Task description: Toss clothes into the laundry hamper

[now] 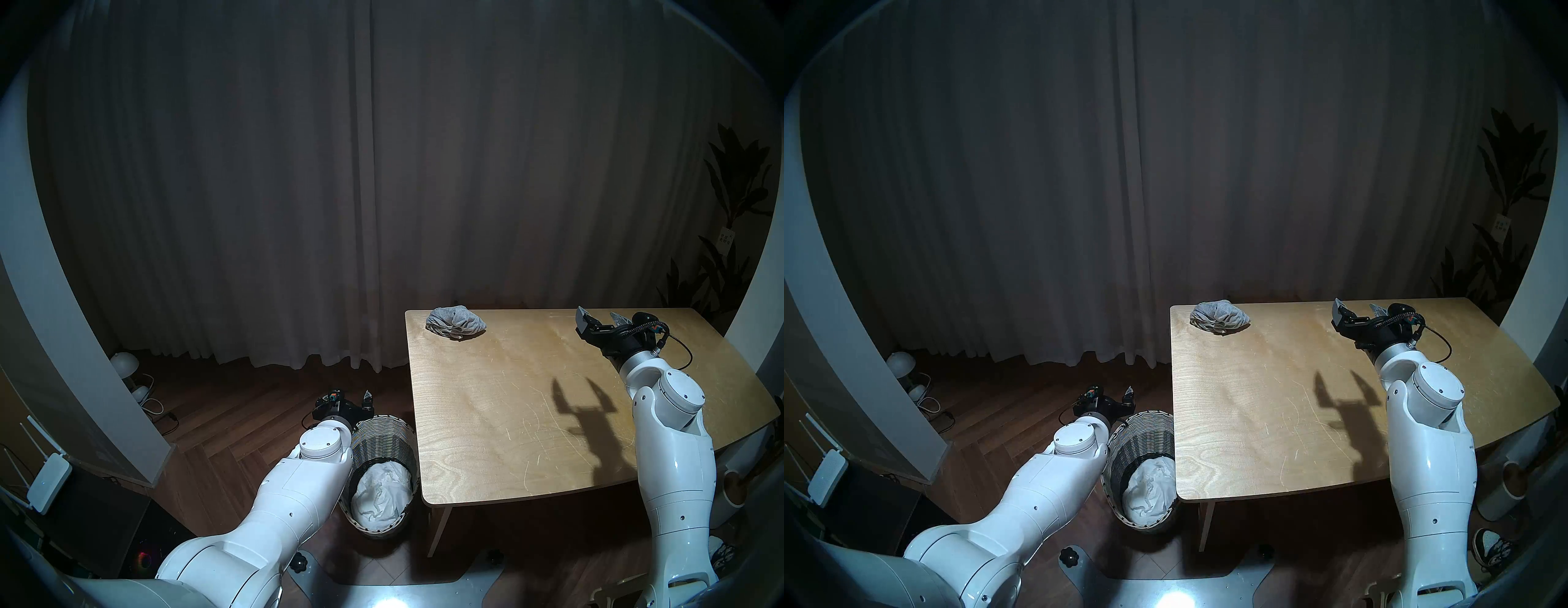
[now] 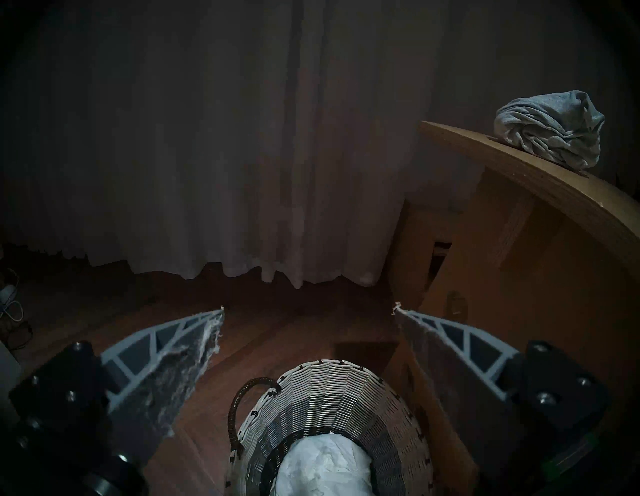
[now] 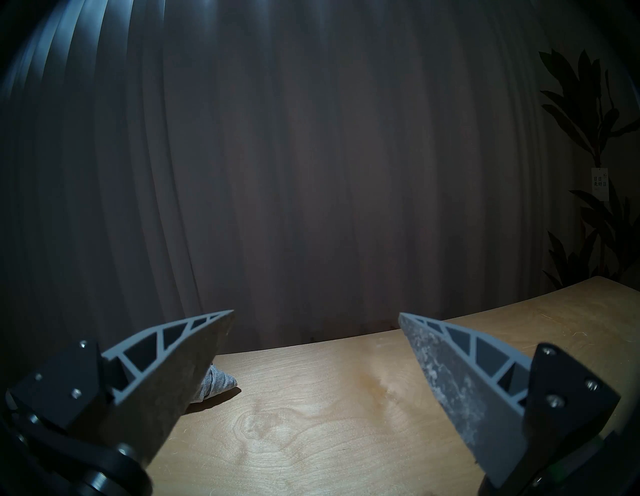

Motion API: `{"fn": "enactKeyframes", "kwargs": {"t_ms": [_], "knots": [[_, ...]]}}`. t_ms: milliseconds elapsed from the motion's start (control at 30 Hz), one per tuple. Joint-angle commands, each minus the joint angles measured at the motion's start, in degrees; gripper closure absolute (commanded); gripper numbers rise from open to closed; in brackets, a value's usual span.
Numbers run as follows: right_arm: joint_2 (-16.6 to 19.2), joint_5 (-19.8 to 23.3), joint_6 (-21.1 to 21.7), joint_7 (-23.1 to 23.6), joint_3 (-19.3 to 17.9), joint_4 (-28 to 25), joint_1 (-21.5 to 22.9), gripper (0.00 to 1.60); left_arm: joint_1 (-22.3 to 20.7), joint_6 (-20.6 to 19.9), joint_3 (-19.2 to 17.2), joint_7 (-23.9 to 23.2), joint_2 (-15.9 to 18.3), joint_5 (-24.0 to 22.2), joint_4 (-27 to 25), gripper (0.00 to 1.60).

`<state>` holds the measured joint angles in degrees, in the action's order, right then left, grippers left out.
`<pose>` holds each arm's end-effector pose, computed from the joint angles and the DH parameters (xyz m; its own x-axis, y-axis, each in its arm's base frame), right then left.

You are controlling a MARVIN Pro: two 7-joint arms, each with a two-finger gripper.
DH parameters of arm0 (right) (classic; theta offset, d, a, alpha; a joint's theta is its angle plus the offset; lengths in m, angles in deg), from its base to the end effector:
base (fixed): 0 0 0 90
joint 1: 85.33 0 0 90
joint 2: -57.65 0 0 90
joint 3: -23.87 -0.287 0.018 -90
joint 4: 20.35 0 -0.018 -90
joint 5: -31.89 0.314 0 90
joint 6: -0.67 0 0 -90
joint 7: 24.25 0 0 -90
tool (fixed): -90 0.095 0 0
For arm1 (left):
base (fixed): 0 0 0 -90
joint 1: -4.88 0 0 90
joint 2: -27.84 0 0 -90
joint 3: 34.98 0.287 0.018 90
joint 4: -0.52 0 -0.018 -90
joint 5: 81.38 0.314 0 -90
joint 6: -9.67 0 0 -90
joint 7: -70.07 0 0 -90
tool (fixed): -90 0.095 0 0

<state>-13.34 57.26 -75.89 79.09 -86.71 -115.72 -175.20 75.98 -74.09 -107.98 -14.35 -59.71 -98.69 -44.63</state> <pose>0.4065 -0.2051 -0.2215 -0.0091 -0.1263 0.9919 -0.0507 -0.9906 -0.1266 0.4638 -0.0512 -0.4598 0.3736 0.0776 0.9243 -0.0391 -0.9943 0.0992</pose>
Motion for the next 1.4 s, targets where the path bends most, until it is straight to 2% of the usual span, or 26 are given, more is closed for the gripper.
{"fn": "enactKeyframes", "kwargs": {"t_ms": [0, 100, 300, 533, 800, 967, 1367], "knots": [[-0.03, 0.05, -0.52, 0.13, 0.05, -1.28, 0.42, 0.00, 0.52, 3.70, -1.73, 0.41, 0.49, -0.93, -6.70, 0.00], [-0.07, 0.26, -0.65, 0.76, 0.99, -1.22, 1.43, 0.00, 1.25, 5.94, -3.15, 1.55, 1.88, -0.82, -8.73, 0.00], [0.48, -1.97, -0.80, 1.58, 7.59, -0.62, 6.72, 0.00, 3.34, 9.02, -5.93, 3.88, 5.33, -0.40, -12.95, 0.00], [-0.60, -4.14, -0.75, 1.07, 13.86, 0.15, 10.20, 0.00, 6.58, 10.43, -8.42, 5.70, 7.44, -0.20, -17.44, 0.00], [-2.67, -7.28, -0.42, -0.25, 20.43, 4.61, 15.16, 0.00, 10.73, 11.64, -11.32, 8.04, 9.18, 0.00, -20.68, 0.00], [-4.07, -9.33, -0.18, -2.62, 23.09, 9.08, 17.87, 0.00, 12.63, 12.27, -12.35, 8.97, 9.57, 0.14, -22.42, 0.00], [-7.70, -12.61, 0.16, -9.21, 26.39, 17.59, 23.68, 0.00, 15.77, 13.57, -13.52, 10.53, 9.98, 0.64, -26.98, 0.00]]}}
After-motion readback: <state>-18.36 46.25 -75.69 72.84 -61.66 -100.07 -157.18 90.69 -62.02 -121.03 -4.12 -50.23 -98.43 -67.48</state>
